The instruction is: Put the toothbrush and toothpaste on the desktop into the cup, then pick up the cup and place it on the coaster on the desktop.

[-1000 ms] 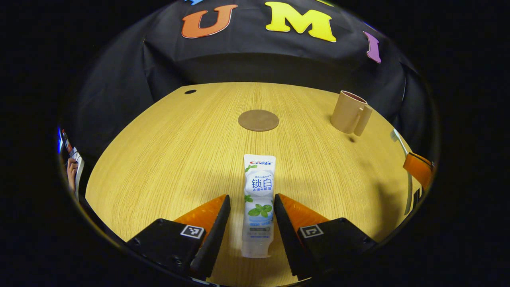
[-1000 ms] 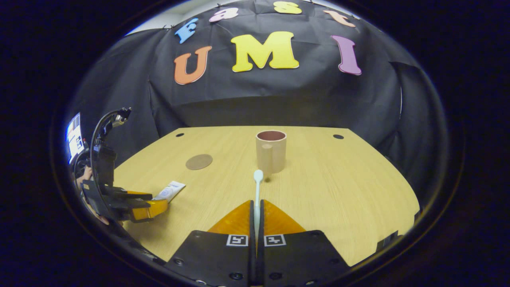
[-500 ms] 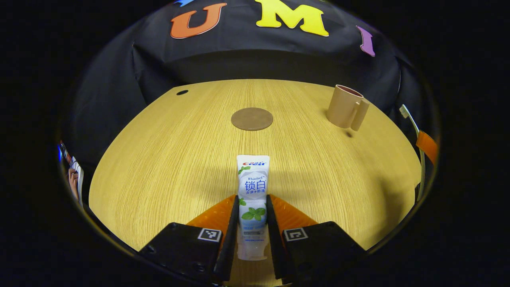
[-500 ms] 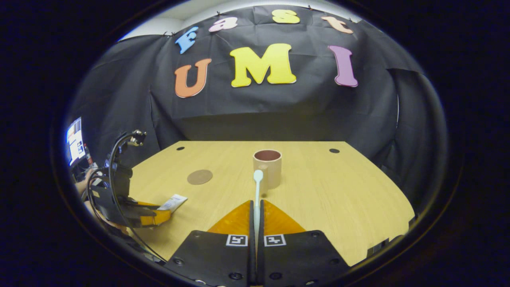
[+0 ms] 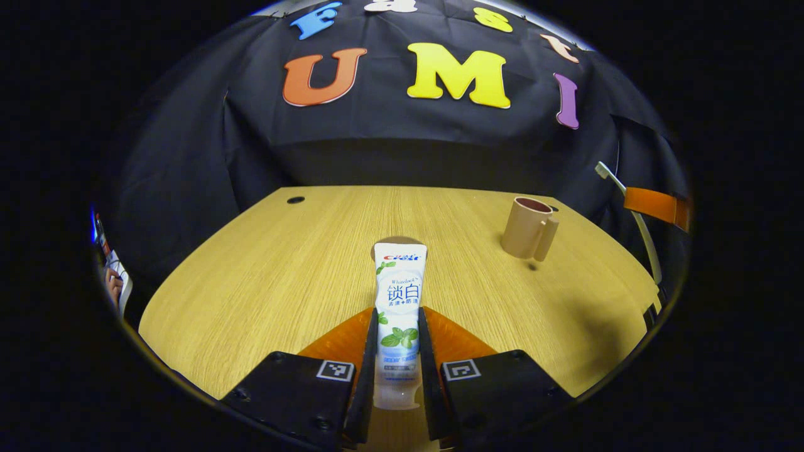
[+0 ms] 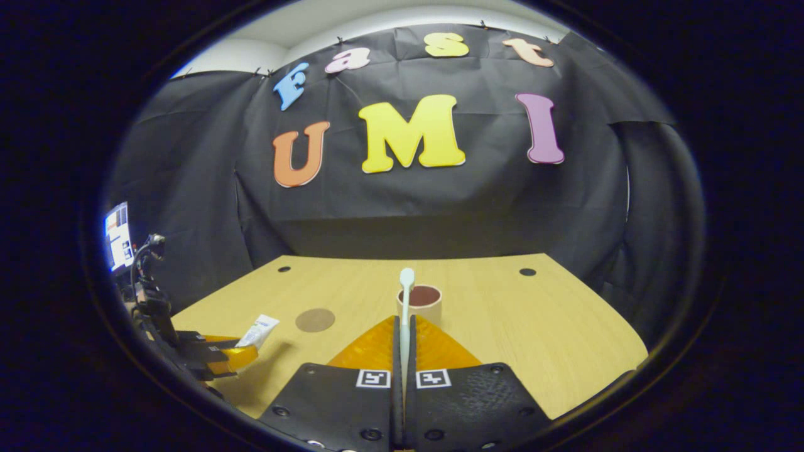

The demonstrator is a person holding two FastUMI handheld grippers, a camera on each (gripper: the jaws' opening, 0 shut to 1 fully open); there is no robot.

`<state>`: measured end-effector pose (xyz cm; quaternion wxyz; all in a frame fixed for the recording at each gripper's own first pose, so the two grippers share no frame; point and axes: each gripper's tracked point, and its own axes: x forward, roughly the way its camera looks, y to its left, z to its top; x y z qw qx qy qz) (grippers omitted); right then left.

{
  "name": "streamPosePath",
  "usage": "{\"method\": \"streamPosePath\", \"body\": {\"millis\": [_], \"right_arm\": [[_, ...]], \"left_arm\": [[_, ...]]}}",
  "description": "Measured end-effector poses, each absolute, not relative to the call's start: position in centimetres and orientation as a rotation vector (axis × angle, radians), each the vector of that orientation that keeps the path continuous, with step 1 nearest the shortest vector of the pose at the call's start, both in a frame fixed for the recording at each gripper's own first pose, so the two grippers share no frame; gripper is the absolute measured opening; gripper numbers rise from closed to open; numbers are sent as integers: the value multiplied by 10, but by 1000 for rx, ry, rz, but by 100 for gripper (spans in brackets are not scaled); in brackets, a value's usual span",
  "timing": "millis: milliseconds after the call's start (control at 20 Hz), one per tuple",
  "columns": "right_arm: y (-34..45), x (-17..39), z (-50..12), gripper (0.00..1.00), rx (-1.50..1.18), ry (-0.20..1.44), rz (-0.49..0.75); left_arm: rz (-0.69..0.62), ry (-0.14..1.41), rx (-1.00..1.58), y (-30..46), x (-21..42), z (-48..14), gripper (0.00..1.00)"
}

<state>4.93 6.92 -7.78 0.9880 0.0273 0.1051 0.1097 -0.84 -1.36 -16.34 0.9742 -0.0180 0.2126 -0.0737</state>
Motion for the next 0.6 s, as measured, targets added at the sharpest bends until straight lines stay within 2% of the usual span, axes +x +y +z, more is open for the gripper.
{"method": "streamPosePath", "body": {"millis": [350, 600], "right_arm": [[72, 131, -51, 0, 156, 155, 275], [77, 198, -48, 0, 166, 114, 308]], "left_arm": [[-221, 278, -48, -34, 8, -117, 37], [-248, 273, -63, -45, 17, -113, 37]]}}
